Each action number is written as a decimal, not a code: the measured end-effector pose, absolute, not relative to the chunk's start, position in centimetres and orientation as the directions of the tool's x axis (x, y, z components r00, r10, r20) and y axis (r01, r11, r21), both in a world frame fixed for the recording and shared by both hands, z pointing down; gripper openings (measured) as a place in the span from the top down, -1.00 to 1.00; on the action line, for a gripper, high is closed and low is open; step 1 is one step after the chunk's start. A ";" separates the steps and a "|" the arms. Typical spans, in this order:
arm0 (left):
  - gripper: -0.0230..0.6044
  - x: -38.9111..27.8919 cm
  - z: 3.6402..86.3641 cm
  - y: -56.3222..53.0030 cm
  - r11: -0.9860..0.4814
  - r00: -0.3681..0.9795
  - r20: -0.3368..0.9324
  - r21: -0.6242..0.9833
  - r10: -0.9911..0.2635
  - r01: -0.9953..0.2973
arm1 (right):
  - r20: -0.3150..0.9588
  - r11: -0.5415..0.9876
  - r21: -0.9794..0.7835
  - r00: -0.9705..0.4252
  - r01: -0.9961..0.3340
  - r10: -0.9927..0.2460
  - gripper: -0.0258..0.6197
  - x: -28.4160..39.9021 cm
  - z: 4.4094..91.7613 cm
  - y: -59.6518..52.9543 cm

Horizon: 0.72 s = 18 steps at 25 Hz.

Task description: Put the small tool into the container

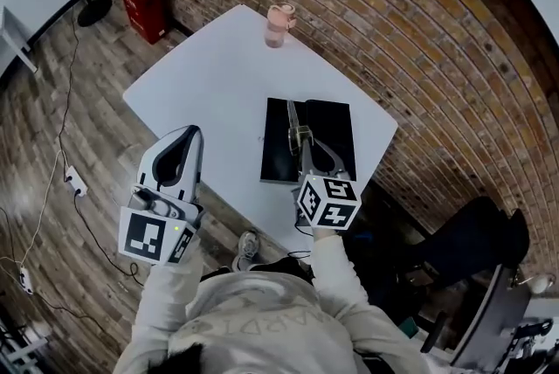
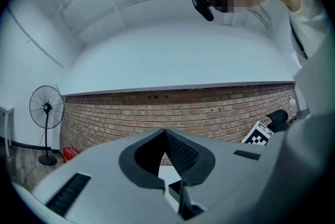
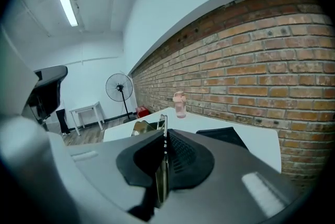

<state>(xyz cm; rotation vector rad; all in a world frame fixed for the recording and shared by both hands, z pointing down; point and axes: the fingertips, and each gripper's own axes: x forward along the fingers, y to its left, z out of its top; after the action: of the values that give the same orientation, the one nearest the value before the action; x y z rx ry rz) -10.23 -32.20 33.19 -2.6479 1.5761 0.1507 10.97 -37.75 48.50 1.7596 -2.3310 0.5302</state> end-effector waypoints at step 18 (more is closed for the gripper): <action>0.91 -13.7 34.8 -33.4 -0.358 0.357 -0.058 0.006 -0.932 -0.934 | 0.567 0.175 -0.125 -0.215 -0.977 -0.795 0.88 11.0 58.3 -43.3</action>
<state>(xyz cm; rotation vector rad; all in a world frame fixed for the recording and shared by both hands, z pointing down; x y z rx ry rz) -13.68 -33.39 34.79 -2.5649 1.7636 0.0799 10.98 -43.25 58.29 1.6757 -2.0852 0.6683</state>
